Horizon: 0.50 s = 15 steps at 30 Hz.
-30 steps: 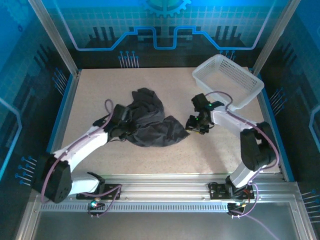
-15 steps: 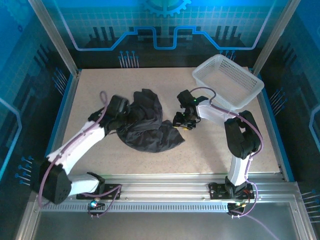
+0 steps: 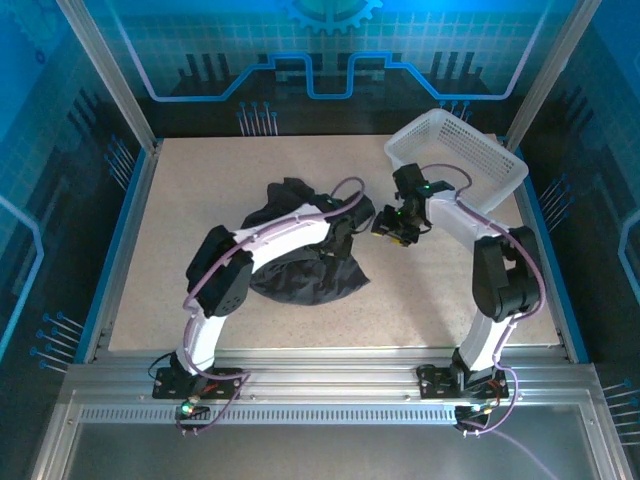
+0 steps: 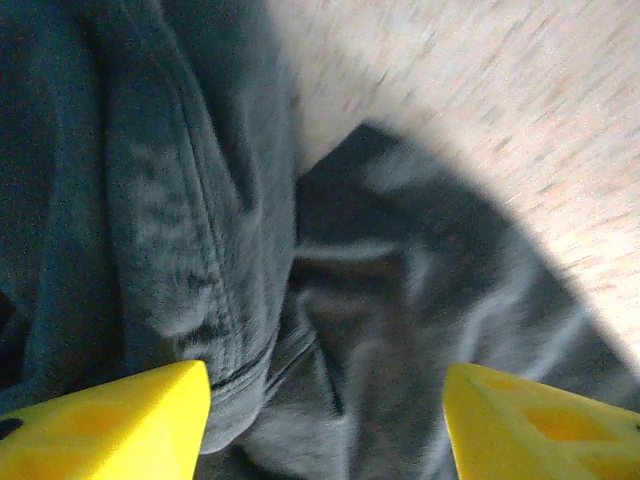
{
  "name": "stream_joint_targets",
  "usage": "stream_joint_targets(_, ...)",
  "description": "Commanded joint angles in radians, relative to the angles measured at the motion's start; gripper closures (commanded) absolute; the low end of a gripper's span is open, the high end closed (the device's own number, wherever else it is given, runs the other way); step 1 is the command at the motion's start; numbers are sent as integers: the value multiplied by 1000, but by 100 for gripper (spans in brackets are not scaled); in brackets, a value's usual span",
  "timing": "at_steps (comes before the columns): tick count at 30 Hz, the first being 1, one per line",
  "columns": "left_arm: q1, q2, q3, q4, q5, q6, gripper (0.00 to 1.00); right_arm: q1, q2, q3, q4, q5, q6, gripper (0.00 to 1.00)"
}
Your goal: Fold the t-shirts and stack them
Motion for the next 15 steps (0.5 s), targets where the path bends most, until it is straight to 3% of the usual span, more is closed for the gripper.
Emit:
stream_joint_targets(1, 8, 14, 3, -144, -189, 42, 41, -15, -27, -21, -22, -39, -12, 51)
stream_joint_targets(9, 37, -31, -125, -27, -255, 93, 54, 12, 16, 7, 3, -66, 2, 51)
stream_joint_targets(11, 50, -24, -138, -24, -261, 89, 64, 23, 30, 21, 0, -67, 4, 51)
stream_joint_targets(15, 85, -104, -191, 6, -295, 68, 99, 40, 40, 40, -4, -65, 4, 51)
